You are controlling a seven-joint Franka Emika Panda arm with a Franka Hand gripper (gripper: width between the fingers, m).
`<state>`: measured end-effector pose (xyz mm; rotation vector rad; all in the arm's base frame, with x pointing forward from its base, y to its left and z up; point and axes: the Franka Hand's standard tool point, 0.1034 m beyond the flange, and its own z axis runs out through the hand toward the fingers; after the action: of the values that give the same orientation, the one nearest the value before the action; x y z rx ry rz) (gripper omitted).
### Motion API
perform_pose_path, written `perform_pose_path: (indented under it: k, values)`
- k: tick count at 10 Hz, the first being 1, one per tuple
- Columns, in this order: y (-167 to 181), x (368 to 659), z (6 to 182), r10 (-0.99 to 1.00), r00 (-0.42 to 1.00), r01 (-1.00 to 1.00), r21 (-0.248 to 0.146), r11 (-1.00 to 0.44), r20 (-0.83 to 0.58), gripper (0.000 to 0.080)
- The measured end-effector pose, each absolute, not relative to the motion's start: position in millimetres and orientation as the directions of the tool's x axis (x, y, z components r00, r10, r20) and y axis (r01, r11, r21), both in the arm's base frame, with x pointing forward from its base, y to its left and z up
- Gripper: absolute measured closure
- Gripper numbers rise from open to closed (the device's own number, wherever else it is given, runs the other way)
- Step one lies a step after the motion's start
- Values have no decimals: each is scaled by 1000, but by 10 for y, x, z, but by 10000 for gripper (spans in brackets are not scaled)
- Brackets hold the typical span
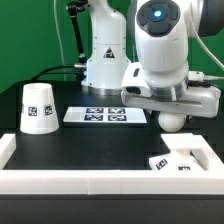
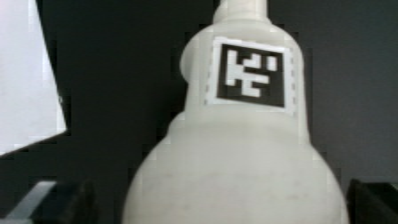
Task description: Assemble lamp
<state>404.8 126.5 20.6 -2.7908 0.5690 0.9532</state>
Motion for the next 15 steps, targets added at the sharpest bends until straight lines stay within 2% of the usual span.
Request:
perform_pose_path:
  k: [4, 5, 9, 10, 13, 15]
  values:
    - [1264, 4034, 180, -312, 723, -398, -3, -917, -616, 132]
    - [1263, 4034, 179, -312, 723, -398, -3, -917, -616, 222]
    - [1258, 4037, 182, -310, 724, -397, -5, -918, -616, 222]
    - [1209, 4092, 257, -288, 733, -383, -24, -923, -617, 222]
    - [1041, 4426, 730, -267, 741, -390, -70, -918, -616, 220]
    - [961, 4622, 897, -279, 762, -401, -87, -912, -585, 220]
